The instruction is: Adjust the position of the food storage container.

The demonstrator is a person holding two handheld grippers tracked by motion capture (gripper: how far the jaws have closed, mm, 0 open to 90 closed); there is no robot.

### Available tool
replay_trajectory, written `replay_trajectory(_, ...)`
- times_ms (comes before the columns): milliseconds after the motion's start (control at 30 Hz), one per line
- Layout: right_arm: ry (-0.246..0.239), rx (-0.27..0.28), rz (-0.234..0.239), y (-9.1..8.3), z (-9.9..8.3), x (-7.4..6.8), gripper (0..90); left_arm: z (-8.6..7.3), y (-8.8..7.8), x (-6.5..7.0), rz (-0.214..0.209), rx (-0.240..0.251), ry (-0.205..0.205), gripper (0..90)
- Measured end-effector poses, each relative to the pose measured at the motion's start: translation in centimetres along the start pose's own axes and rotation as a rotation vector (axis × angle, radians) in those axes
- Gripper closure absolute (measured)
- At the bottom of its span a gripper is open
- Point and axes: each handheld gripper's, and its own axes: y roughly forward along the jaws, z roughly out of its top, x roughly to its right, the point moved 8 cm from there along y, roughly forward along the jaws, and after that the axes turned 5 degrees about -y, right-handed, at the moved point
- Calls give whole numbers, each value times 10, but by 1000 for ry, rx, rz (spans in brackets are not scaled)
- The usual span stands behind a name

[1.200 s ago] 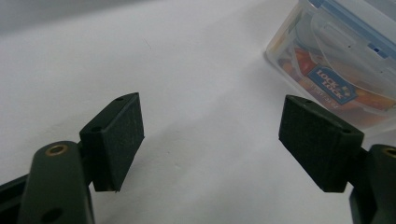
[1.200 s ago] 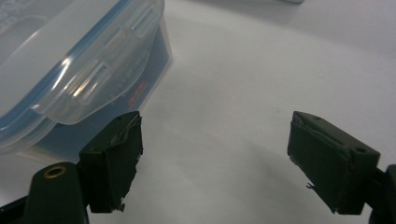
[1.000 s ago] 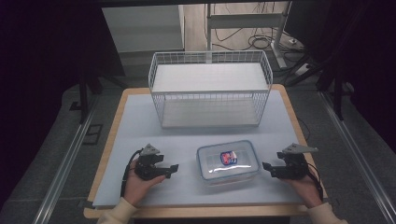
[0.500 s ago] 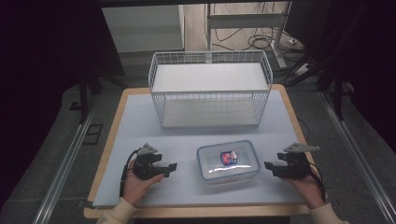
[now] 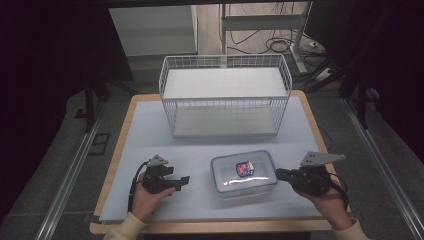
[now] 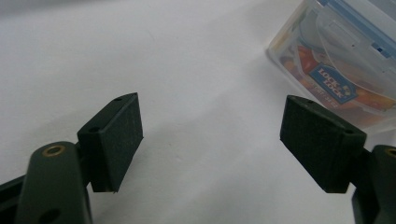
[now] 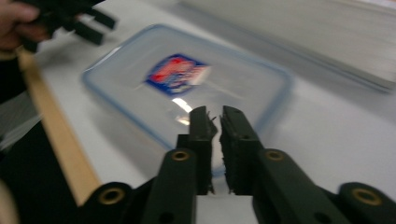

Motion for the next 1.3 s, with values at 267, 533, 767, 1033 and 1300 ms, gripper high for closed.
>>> replay_trajectory(267, -98, -74, 130, 32, 5, -46, 898, 0, 1, 0, -16, -6, -15, 210)
replay_trajectory(533, -181, -168, 213, 71, 1, -84, 898, -1, 1, 0, -21, -10, -13, 213)
replay_trajectory(767, -240, -251, 230, 102, -13, -104, 899, -2, 2, 0, -23, -18, -9, 213)
replay_trajectory(1033, -304, -252, 161, 116, -9, -110, 899, -3, 3, 0, -25, -28, -4, 212)
replay_trajectory(1300, -317, -230, 91, 124, -7, -107, 900, -3, 4, 0, -26, -29, 0, 212)
